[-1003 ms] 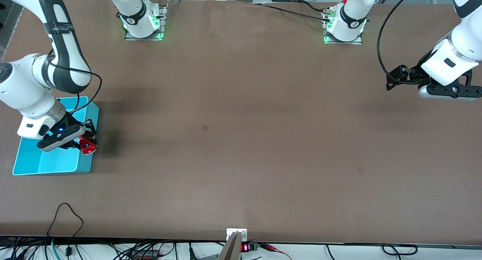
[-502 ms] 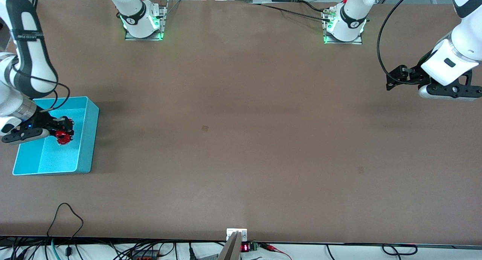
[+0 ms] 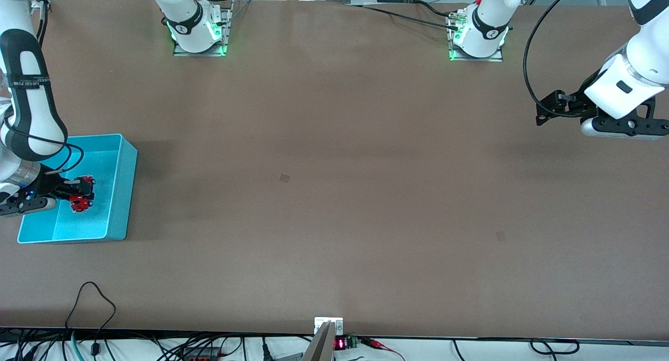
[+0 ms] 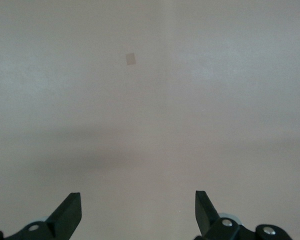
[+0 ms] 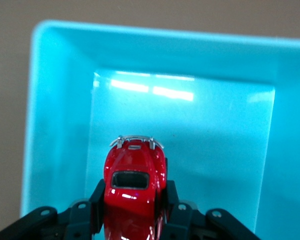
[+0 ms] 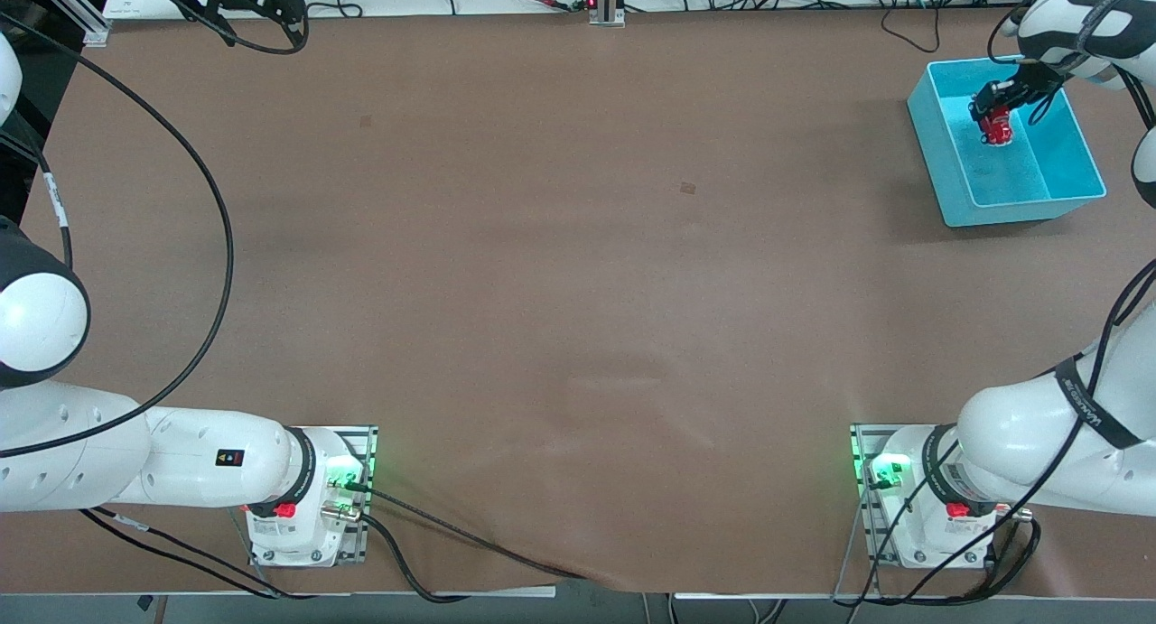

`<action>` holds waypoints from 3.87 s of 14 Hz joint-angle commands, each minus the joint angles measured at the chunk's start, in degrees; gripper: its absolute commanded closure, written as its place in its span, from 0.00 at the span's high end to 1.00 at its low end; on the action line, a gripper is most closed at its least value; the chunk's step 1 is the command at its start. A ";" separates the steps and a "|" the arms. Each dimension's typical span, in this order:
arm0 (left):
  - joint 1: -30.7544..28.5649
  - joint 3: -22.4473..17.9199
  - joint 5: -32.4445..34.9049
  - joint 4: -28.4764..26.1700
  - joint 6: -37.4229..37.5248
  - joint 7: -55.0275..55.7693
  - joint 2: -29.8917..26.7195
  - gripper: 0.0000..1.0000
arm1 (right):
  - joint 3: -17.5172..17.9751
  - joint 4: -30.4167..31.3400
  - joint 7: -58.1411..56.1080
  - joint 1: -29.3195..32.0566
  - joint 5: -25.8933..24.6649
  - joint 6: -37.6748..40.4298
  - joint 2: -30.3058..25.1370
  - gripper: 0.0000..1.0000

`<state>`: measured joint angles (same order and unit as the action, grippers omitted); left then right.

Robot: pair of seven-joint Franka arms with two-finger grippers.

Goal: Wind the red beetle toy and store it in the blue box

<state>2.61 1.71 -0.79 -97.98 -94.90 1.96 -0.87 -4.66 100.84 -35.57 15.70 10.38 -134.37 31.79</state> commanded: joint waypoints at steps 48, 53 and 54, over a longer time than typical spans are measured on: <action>-0.15 0.49 -0.26 0.16 0.95 -0.38 -0.72 1.00 | 0.26 -9.89 34.34 -17.11 -11.88 44.55 -28.97 1.00; -0.06 0.58 -0.26 0.16 0.95 -0.38 -0.72 1.00 | 0.09 -2.25 34.43 -16.93 -11.61 41.39 -34.68 1.00; -0.06 0.58 -0.26 0.16 0.95 -0.38 -0.63 1.00 | 0.09 -0.31 34.43 -16.93 -11.61 39.73 -36.26 1.00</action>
<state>2.62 2.05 -0.79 -97.97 -94.77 1.96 -0.90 -4.52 94.58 -0.54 -1.16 -1.11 -91.38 0.17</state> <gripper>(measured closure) 0.000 0.000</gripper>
